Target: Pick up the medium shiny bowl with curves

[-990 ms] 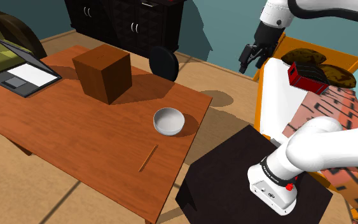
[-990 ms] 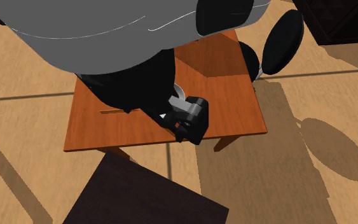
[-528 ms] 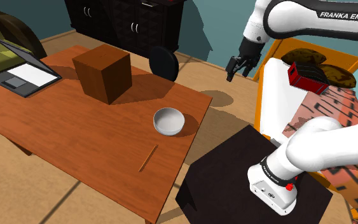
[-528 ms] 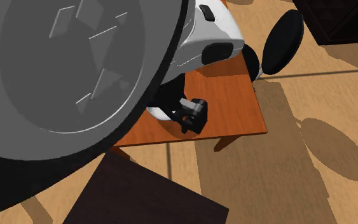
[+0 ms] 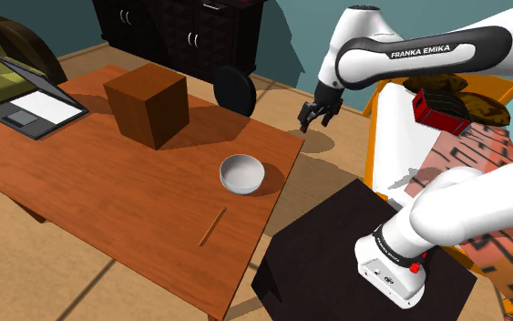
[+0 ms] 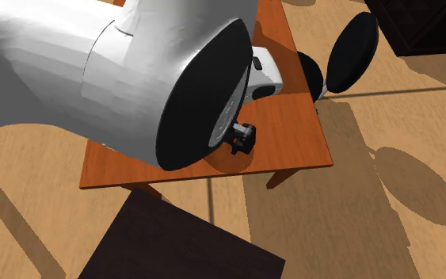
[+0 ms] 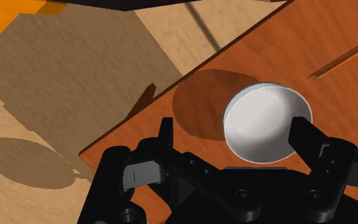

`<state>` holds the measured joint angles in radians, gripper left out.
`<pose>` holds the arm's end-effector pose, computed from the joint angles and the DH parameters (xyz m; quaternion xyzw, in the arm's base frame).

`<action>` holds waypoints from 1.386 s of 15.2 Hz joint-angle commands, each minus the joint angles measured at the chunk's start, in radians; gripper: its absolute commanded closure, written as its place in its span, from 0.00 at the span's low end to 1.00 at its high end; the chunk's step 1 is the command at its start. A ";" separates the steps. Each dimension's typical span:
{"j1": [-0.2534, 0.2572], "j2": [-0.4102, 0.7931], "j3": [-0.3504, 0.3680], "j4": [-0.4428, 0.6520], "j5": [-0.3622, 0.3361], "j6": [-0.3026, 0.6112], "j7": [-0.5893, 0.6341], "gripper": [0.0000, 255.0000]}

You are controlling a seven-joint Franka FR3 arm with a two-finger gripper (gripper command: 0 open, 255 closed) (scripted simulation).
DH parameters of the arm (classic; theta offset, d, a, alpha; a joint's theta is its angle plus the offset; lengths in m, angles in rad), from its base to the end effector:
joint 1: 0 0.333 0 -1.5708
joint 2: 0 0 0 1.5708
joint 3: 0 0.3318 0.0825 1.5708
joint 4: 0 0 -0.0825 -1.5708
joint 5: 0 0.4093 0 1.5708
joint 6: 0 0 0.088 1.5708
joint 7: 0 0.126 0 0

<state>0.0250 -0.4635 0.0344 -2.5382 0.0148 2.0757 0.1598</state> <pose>0.4111 0.0252 0.4153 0.9985 -0.0556 0.0005 0.0012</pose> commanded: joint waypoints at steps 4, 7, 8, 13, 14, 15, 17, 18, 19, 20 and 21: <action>0.005 0.169 0.001 -0.004 0.015 0.180 -0.001 0.00; 0.008 0.285 0.002 0.014 0.025 0.282 -0.003 0.00; 0.009 0.326 0.003 0.023 0.029 0.314 -0.005 0.00; 0.014 0.531 0.006 0.090 0.050 0.457 -0.014 0.00; 0.015 0.573 0.007 0.108 0.054 0.482 -0.016 0.00; 0.015 0.614 0.009 0.127 0.059 0.505 -0.019 0.00; 0.016 0.697 0.012 0.169 0.068 0.548 -0.024 0.00; 0.016 0.738 0.014 0.192 0.072 0.567 -0.026 0.00; 0.015 0.779 0.017 0.216 0.075 0.585 -0.029 0.00; 0.015 0.820 0.019 0.242 0.079 0.601 -0.031 0.00; 0.015 0.861 0.021 0.269 0.082 0.616 -0.033 0.00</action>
<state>0.0439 0.3449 0.0544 -2.3001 0.0923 2.6680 0.1358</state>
